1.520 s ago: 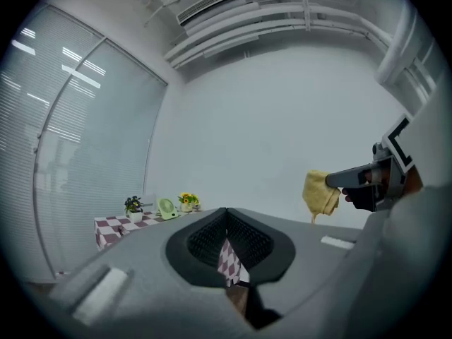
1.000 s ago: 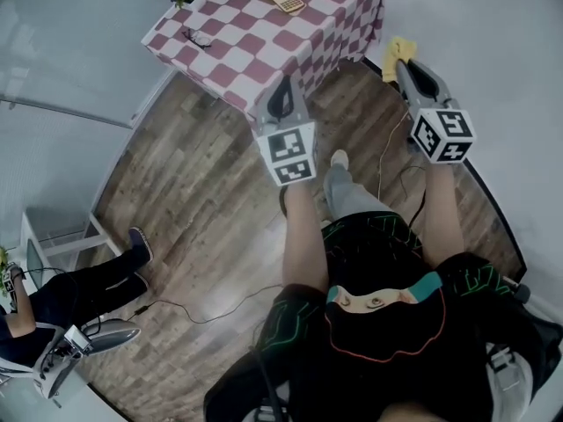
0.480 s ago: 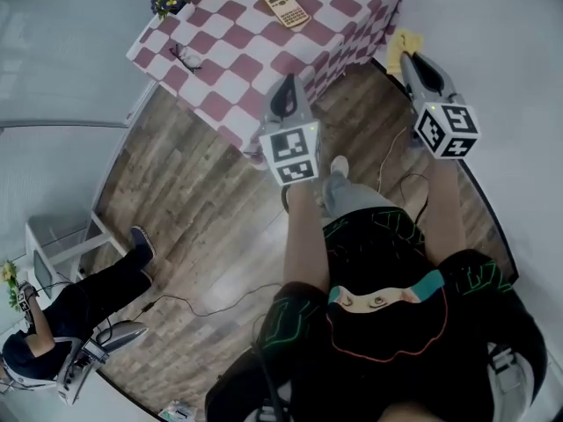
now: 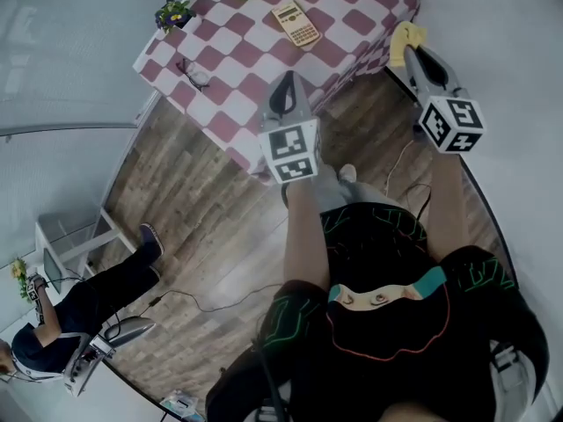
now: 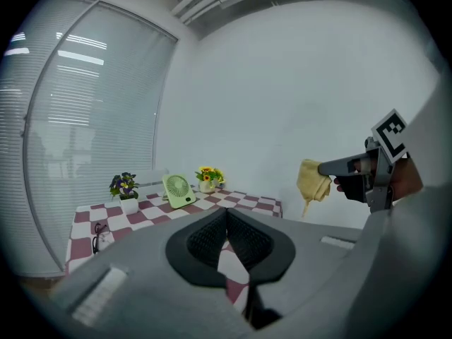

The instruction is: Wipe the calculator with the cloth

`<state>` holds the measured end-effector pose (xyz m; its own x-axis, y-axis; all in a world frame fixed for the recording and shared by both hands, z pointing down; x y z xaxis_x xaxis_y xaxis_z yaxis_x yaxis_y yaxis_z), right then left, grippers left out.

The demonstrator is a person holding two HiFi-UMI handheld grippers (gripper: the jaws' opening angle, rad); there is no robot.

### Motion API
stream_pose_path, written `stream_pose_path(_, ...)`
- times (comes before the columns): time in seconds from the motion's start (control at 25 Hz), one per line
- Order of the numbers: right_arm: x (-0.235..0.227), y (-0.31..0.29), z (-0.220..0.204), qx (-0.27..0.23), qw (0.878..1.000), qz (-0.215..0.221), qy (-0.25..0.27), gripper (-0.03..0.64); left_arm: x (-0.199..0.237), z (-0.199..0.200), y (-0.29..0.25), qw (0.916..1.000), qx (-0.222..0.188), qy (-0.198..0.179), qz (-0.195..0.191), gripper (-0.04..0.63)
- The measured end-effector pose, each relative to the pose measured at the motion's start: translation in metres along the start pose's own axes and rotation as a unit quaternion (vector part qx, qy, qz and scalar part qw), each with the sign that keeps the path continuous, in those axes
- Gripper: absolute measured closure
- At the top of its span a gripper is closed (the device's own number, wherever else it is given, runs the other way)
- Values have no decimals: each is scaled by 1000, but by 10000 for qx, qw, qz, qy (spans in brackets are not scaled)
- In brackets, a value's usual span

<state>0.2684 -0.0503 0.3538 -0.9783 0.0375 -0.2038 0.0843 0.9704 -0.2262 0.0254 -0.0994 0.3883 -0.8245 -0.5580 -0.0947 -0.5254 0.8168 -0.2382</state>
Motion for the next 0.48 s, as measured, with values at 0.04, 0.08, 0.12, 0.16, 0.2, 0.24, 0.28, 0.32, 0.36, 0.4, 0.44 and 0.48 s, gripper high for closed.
stream_pose_path(0.04, -1, -8, -1, 27, 10000, 18, -13, 577, 3, -2, -5, 10000, 26, -16, 3, 584)
stream_pose_path(0.08, -2, -16, -3, 61, 10000, 27, -25, 577, 6, -6, -11, 10000, 78, -17, -1, 584)
stream_pose_path(0.12, -3, -24, -5, 100, 9999, 25, -37, 577, 9, -10, -17, 9999, 150, -1, -12, 584)
stream_pose_path(0.16, -5, -32, -7, 142, 9999, 13, -44, 577, 12, -15, -24, 9998, 217, 26, -29, 584)
stream_pose_path(0.2, -6, -41, -9, 186, 9998, -1, -43, 577, 16, -19, -32, 9996, 270, 59, -49, 584)
stream_pose_path(0.24, -8, -51, -9, 228, 9997, -7, -31, 577, 21, -22, -41, 9995, 303, 99, -65, 585)
stream_pose_path(0.28, -9, -61, -8, 265, 9996, -5, -10, 577, 26, -24, -51, 9993, 328, 144, -73, 584)
stream_pose_path(0.32, -10, -72, -6, 297, 9996, -1, 13, 577, 31, -24, -62, 9992, 357, 187, -76, 584)
stream_pose_path(0.36, -12, -83, -3, 322, 9995, 2, 34, 577, 36, -23, -72, 9990, 388, 217, -82, 584)
stream_pose_path(0.4, -14, -94, 1, 339, 9994, 3, 51, 577, 40, -22, -83, 9988, 427, 232, -98, 584)
stream_pose_path(0.44, -15, -105, 5, 347, 9994, 10, 72, 577, 44, -21, -93, 9985, 472, 240, -120, 584)
stream_pose_path(0.48, -16, -118, 9, 355, 9993, 31, 105, 577, 49, -21, -104, 9983, 497, 256, -137, 584)
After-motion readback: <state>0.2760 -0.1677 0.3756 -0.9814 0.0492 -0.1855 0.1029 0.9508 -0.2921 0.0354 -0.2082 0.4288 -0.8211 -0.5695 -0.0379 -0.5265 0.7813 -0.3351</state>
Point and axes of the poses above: the fingertips, and each gripper's own axes: y backward along the fingers, x to its left, z out of its top, the point moved 2 cm from there along y, backward along the fingers, and after that the axes turned 7 degrees about -y, right-handed, at the moved point
